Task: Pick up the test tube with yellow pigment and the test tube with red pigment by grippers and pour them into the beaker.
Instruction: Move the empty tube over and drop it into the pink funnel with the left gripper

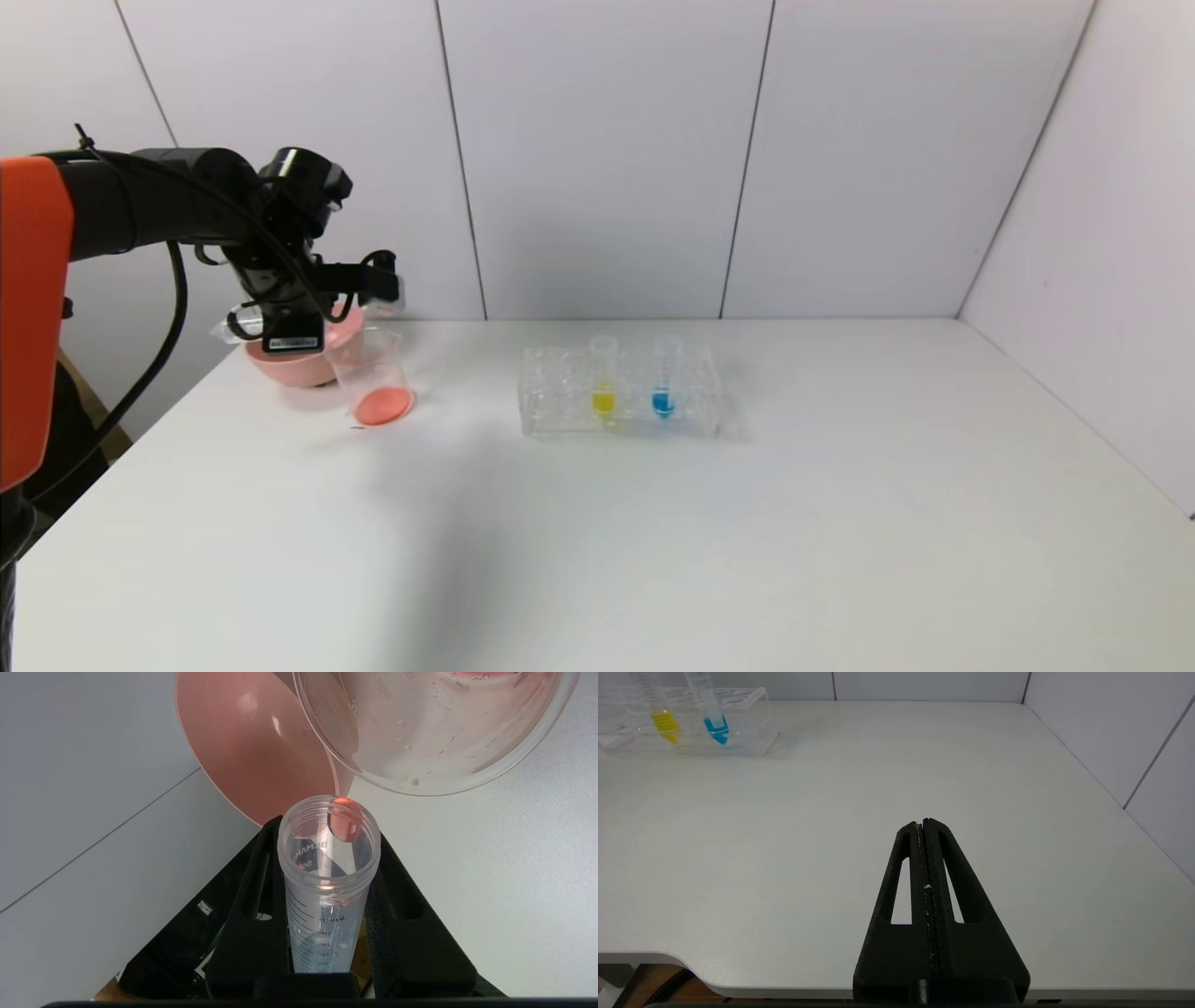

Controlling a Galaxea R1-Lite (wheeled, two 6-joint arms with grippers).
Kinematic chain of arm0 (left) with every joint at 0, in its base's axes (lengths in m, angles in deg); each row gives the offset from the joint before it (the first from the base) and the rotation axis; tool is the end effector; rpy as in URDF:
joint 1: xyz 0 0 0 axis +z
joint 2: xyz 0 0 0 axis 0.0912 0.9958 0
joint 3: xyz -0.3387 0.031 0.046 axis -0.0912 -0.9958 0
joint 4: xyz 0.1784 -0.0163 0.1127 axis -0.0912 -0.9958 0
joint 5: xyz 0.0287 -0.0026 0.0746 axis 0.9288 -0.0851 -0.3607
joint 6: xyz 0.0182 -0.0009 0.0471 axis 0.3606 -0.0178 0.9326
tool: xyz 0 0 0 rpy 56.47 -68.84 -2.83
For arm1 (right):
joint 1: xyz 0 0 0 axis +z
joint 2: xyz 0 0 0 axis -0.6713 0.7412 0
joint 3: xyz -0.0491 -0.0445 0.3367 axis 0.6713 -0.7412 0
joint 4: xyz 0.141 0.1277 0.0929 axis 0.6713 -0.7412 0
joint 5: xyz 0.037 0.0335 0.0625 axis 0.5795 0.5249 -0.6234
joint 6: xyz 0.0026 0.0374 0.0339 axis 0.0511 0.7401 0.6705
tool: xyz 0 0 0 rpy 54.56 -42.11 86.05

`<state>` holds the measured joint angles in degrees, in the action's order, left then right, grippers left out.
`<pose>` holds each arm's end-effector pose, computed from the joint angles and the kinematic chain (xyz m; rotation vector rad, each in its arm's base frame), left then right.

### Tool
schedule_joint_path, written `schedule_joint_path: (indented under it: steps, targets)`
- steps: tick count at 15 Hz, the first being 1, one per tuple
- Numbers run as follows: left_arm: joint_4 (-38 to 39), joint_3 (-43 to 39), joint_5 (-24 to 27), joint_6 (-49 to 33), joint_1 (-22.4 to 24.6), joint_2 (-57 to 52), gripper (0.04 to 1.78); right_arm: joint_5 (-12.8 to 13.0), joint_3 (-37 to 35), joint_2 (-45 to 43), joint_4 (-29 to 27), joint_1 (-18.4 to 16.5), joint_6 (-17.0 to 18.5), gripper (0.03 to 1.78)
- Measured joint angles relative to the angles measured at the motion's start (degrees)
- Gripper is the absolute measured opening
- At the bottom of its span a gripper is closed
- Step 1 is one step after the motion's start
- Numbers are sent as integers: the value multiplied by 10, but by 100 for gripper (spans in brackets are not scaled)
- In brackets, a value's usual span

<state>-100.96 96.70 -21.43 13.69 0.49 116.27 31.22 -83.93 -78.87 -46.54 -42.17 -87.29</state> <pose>0.4769 -0.0203 0.2314 1.3761 0.9582 -0.3158 -0.0149 -0.0003 0.0753 0.0016 0.0030 -0.0048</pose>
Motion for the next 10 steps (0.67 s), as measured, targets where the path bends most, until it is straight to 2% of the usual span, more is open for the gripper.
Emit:
schedule_joint_path:
  steps: [7,10]
  targets:
    - [6,0,1,-4,0,-9,47,0,0,0,0,0,0,11]
    - [8,0,38,-33,2,-31,47,0,0,0,0,0,0,11]
